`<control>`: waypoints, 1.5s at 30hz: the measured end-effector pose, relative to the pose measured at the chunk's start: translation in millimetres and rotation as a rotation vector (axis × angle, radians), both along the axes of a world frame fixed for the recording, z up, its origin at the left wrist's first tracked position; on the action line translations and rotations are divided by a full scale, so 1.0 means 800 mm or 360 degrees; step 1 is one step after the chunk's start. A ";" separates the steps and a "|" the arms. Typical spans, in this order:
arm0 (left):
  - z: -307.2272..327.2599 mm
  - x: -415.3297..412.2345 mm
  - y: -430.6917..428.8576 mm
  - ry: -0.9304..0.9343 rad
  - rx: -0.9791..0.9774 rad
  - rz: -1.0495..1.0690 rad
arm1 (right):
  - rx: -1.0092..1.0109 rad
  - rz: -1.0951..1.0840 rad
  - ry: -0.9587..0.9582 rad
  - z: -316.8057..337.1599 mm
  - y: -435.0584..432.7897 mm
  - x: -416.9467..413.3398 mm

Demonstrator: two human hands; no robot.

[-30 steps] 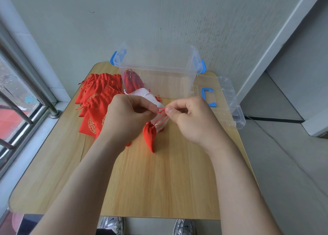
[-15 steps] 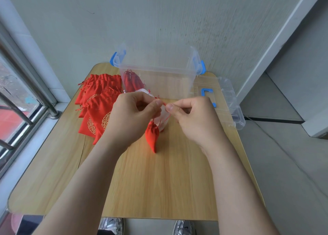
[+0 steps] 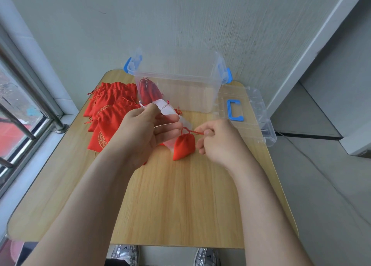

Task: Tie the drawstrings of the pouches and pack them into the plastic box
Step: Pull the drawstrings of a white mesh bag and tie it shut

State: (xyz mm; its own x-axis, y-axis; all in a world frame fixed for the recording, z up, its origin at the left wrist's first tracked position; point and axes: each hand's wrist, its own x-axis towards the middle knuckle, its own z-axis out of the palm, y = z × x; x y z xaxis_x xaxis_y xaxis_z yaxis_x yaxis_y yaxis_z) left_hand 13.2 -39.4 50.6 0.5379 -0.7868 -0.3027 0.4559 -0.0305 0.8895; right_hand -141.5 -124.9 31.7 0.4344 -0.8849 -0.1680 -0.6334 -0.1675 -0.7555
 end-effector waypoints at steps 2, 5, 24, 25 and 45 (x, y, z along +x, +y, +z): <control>-0.001 0.001 -0.003 0.0006 0.0074 -0.0025 | -0.0009 0.0053 0.0130 0.002 0.001 0.001; -0.002 0.003 -0.004 -0.0090 0.0202 -0.0121 | -0.0012 0.0036 0.0181 0.005 0.001 0.003; -0.029 0.007 0.010 -0.2159 0.0404 -0.0448 | -0.0177 -0.0097 0.0062 -0.003 -0.006 -0.006; -0.030 0.007 0.009 -0.2189 0.0402 -0.0440 | -0.0200 -0.0090 0.0081 -0.004 -0.006 -0.005; -0.027 0.005 0.009 -0.2039 0.0076 -0.0380 | -0.0465 0.0030 -0.0053 -0.009 -0.006 0.003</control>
